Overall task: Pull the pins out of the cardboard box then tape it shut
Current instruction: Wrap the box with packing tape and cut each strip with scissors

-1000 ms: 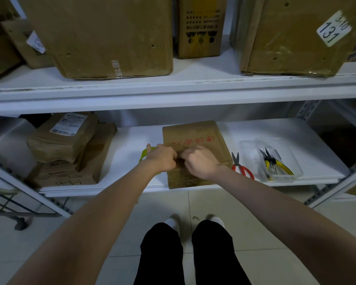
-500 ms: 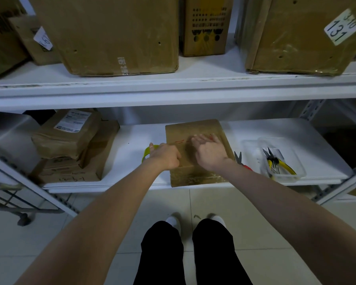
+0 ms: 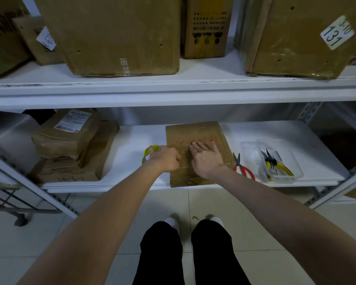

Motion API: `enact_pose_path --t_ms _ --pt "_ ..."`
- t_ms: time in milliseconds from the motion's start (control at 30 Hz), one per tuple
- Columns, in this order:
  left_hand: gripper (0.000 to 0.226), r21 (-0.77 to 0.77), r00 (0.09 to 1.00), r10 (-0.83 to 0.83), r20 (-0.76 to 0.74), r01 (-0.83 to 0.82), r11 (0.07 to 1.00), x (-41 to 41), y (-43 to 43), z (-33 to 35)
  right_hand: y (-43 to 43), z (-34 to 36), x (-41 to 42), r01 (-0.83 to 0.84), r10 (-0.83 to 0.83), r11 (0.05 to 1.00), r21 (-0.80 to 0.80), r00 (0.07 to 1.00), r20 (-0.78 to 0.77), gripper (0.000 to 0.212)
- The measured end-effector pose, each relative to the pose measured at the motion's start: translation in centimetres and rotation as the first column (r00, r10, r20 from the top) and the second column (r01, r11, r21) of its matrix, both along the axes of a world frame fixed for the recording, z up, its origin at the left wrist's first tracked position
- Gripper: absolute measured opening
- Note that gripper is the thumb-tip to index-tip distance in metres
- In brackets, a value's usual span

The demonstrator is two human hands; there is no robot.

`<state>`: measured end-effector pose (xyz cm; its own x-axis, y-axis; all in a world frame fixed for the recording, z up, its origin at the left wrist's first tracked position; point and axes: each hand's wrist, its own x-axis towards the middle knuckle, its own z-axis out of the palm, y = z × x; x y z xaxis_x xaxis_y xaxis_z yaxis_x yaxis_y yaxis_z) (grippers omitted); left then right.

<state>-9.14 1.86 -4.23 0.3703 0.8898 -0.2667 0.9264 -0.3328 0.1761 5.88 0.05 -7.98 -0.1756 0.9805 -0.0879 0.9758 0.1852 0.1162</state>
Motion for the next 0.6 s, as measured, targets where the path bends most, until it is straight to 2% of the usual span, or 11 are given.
enact_pose_path --t_ms 67,167,267,333,400,433,500,600 --pt "0.037 0.01 0.998 0.032 0.059 -0.033 0.999 -0.2 0.1 0.0 0.4 0.1 -0.8 0.039 -0.039 0.999 -0.009 0.999 -0.012 0.056" --pt "0.041 0.113 0.964 0.196 0.181 -0.218 0.969 -1.6 1.1 -0.6 1.0 0.8 -2.3 0.074 -0.068 0.996 0.058 0.992 -0.102 0.055" --pt "0.044 0.035 0.93 0.353 0.099 -0.358 0.933 -3.4 2.0 -1.8 0.7 -0.1 -3.4 -0.033 0.048 0.997 0.073 0.976 -0.213 0.051" --pt "0.043 -0.007 0.911 0.406 0.069 -0.407 0.913 -4.1 2.2 -2.2 0.0 -1.0 -4.0 -0.048 0.051 0.999 0.02 0.98 -0.191 0.071" --pt "0.042 0.038 0.899 0.43 0.087 -0.434 0.9 -4.3 2.3 -2.0 -0.3 -1.5 -4.4 -0.018 0.018 1.0 0.005 0.991 -0.135 0.089" --pt "0.042 0.06 0.898 0.43 0.099 -0.436 0.898 -4.3 2.3 -1.7 -0.4 -1.7 -4.6 -0.004 0.007 1.0 0.023 0.993 -0.118 0.092" --pt "0.04 0.038 0.887 0.44 0.139 -0.448 0.893 -4.3 2.1 -1.2 -0.5 -1.9 -5.1 0.018 -0.009 0.997 0.075 0.992 -0.125 0.084" --pt "0.036 -0.173 0.825 0.512 0.239 -0.483 0.859 -4.5 1.4 -0.6 -0.3 -1.8 -5.2 0.01 0.005 0.996 0.083 0.985 -0.174 0.067"
